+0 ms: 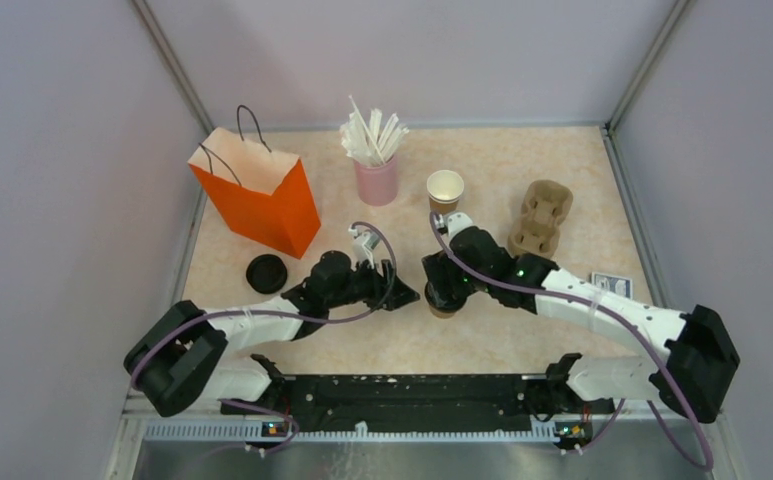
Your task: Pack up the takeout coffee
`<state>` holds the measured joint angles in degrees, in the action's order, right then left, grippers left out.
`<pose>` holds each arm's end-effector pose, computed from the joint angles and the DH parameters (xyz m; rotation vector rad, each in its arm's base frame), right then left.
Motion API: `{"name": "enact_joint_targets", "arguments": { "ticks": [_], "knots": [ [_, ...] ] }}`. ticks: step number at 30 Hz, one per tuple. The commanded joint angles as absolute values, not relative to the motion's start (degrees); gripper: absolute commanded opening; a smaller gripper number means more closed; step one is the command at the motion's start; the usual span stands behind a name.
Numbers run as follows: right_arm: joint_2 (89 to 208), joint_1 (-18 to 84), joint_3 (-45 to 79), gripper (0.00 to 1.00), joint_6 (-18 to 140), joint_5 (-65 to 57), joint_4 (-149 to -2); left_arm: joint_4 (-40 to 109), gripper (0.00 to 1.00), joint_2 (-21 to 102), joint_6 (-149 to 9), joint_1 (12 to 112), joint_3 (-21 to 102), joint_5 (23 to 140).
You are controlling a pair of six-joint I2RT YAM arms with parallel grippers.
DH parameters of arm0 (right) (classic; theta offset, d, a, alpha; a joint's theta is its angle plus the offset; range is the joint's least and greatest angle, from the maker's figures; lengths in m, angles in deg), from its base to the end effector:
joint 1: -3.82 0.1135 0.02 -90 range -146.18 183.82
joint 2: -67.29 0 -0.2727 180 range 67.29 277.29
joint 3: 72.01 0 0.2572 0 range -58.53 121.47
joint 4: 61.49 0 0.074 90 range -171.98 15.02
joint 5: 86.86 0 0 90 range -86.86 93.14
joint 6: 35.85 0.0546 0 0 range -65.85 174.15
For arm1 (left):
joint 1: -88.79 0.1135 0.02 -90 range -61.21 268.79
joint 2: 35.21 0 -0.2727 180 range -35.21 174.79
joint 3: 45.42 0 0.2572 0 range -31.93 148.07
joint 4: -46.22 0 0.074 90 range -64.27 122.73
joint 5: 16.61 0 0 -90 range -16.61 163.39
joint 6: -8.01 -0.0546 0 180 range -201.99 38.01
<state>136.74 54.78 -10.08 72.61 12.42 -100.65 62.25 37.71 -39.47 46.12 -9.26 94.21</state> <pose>0.1750 0.2018 0.2421 -0.5986 2.3306 0.3834 0.1802 -0.1925 0.1760 0.2739 2.1362 -1.2878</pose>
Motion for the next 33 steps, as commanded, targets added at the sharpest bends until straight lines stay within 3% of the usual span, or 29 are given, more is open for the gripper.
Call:
{"name": "enact_joint_targets", "arguments": {
  "ticks": [1,6,11,22,33],
  "knots": [
    [130.6,55.5,-8.9,0.86,74.7,15.2,-103.8,67.5,0.68,39.9,-39.5,46.3,-7.6,95.9],
    [129.2,55.3,-11.3,0.79,76.0,15.1,-102.6,71.0,0.68,42.5,-39.3,46.3,-7.5,97.8],
    [127.7,52.8,-12.9,0.63,76.2,13.0,-98.7,73.2,0.66,44.4,-39.0,46.3,-6.9,98.6],
    [129.2,49.3,-15.9,0.44,75.5,9.8,-94.0,75.5,0.64,46.6,-38.9,46.3,-5.7,99.1],
    [130.0,48.7,-19.6,0.36,76.2,8.8,-92.8,74.7,0.46,48.9,-39.8,46.3,-4.7,98.4]
  ]
}}
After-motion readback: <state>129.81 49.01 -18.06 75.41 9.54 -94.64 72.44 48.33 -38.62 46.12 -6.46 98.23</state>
